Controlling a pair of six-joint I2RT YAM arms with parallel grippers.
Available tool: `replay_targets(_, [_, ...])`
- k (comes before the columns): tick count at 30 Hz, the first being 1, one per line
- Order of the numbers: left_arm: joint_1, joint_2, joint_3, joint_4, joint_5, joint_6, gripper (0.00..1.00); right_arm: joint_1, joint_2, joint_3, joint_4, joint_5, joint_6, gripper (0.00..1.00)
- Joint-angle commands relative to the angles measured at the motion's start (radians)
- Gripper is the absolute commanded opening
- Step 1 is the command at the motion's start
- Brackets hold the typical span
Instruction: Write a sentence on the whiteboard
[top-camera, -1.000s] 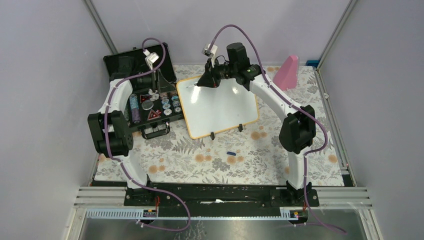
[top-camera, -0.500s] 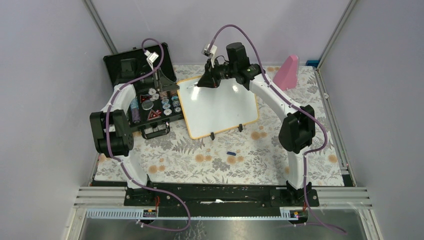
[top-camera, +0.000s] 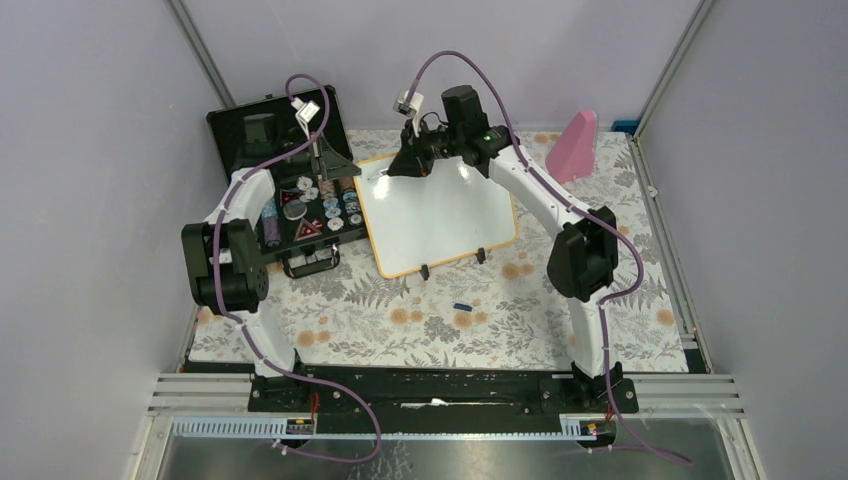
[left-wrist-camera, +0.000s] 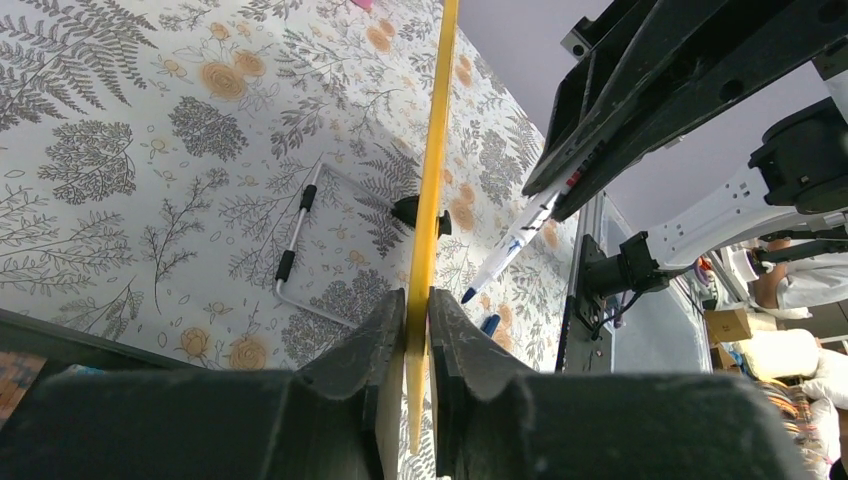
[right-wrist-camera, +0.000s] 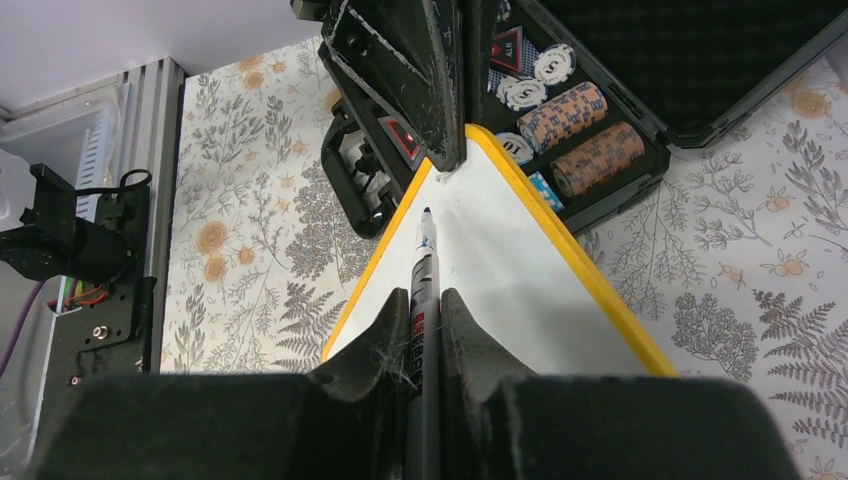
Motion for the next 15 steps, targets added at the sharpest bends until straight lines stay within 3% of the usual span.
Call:
replay_targets(1, [-0.003, -0.005, -0.006, 0.076, 0.048, -0.022, 0.13, 0.013, 0.013, 0.060, -0.008, -0.041, -0.012, 0.00])
replay_targets(7, [-0.003, -0.003, -0.012, 0.092, 0.035, -0.037, 0.00, 0.014, 0.019, 0.064, -0.009, -0.046, -0.008, 0.00])
replay_targets(15, [-0.002, -0.003, -0.013, 0.095, 0.029, -0.033, 0.00, 0.013, 0.050, 0.122, -0.016, -0.031, -0.003, 0.00])
